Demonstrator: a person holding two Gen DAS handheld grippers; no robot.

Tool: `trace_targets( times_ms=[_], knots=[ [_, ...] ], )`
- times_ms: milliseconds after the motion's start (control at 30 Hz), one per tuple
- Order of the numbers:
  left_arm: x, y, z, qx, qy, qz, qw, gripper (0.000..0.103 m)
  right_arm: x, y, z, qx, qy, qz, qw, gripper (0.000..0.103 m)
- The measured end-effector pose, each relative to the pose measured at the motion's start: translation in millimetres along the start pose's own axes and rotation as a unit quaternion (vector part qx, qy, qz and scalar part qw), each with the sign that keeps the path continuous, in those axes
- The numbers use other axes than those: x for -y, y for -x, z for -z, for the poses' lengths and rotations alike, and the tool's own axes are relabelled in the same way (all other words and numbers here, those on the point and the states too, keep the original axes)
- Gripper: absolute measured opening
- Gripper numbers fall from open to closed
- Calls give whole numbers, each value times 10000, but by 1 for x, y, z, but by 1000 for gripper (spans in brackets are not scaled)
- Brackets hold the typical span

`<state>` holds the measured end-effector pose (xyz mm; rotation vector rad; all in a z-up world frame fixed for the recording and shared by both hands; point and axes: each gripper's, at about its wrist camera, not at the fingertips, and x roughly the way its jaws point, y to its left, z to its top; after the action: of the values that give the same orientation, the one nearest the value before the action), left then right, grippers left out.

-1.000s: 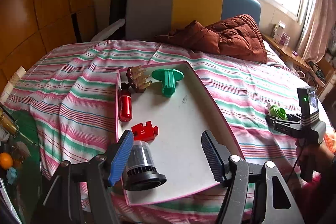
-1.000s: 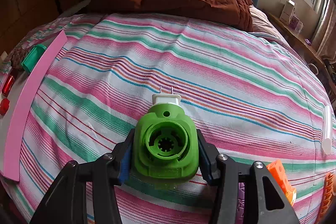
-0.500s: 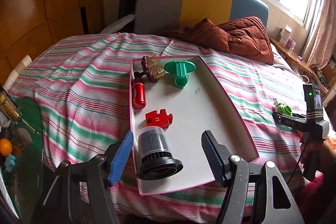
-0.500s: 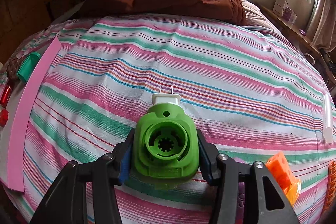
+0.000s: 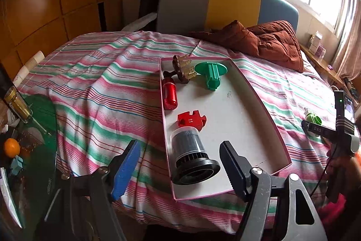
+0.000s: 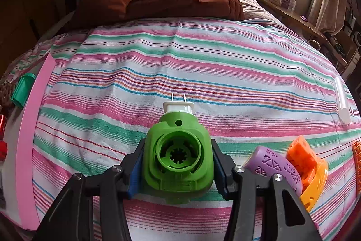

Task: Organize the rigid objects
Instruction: 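Carry the green plug toy with the right tool and release it in the tray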

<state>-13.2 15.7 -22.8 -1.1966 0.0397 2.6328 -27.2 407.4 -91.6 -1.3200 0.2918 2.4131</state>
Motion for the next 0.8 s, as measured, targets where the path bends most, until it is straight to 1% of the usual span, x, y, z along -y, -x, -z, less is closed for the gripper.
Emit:
trace_targets(
  times_ms=[100, 367, 467, 533, 633, 800],
  knots=[
    [-3, 1, 1, 8, 5, -5, 10000, 73, -10, 4, 0, -53, -26, -331, 9994, 52],
    [-13, 0, 3, -26, 69, -63, 10000, 73, -70, 32, 0, 188, 635, -986, 9929, 52],
    [-15, 0, 3, -33, 92, -72, 9999, 73, -92, 47, -3, 323, 847, -1287, 9875, 52],
    [-16, -2, 3, -48, 107, -62, 9999, 73, -108, 55, -7, 351, 1044, -1509, 9824, 52],
    [-17, -3, 4, -54, 114, -62, 9999, 73, -137, 63, -10, 376, 1405, -1721, 9743, 52],
    [-23, -6, 3, -86, 205, -79, 9997, 73, -180, 61, -12, 267, 1821, -1832, 9657, 52]
  ],
)
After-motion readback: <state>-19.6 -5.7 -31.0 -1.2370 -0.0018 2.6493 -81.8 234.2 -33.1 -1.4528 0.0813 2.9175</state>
